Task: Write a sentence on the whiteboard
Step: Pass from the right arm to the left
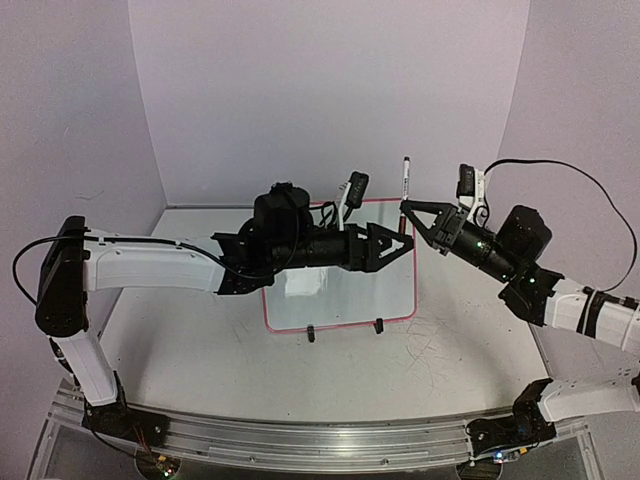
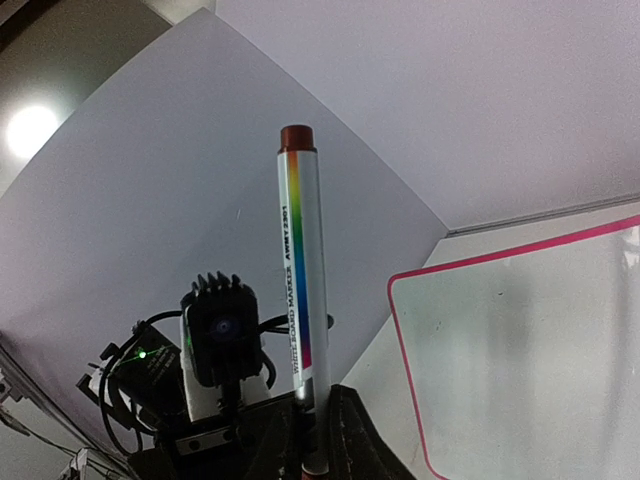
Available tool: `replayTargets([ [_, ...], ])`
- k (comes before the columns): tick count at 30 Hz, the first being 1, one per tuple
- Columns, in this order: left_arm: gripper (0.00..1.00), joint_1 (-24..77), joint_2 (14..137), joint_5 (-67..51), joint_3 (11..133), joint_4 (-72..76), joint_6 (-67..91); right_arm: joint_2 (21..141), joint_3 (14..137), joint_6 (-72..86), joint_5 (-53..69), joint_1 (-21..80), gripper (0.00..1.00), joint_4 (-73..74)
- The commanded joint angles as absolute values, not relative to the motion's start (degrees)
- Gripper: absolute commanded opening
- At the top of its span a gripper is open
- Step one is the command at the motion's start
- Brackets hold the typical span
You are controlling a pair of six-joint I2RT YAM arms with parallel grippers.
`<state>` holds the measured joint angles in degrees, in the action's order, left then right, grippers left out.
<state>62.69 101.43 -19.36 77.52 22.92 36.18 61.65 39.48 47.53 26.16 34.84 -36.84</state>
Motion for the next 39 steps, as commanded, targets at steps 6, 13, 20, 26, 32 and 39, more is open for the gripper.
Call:
replayTargets([
  [6,0.64,59.8,99.2,-19.0,76.3,28.1,40.8,65.6,43.9,48.5,27.6,40.1,0.00,-45.7],
  [13,0.54,58.8,96.4,-21.2,72.5,31.3,41.1,67.7,44.4,48.5,28.2,41.7,0.00,-47.2],
  [20,0.33,58.8,93.4,-20.1,69.6,31.8,38.9,69.0,45.1,48.3,29.0,41.9,0.00,-47.3],
  [26,0.15,58.5,91.7,-18.7,67.8,31.5,35.7,69.6,46.3,47.7,29.8,42.1,0.03,-45.4],
  [32,0.00,58.3,89.9,-16.8,67.2,23.2,27.8,67.2,50.5,39.1,26.8,42.1,0.27,-29.2],
  [39,0.00,58.4,87.8,-12.6,71.5,6.4,12.1,68.7,64.6,24.9,20.0,41.3,0.95,0.4],
])
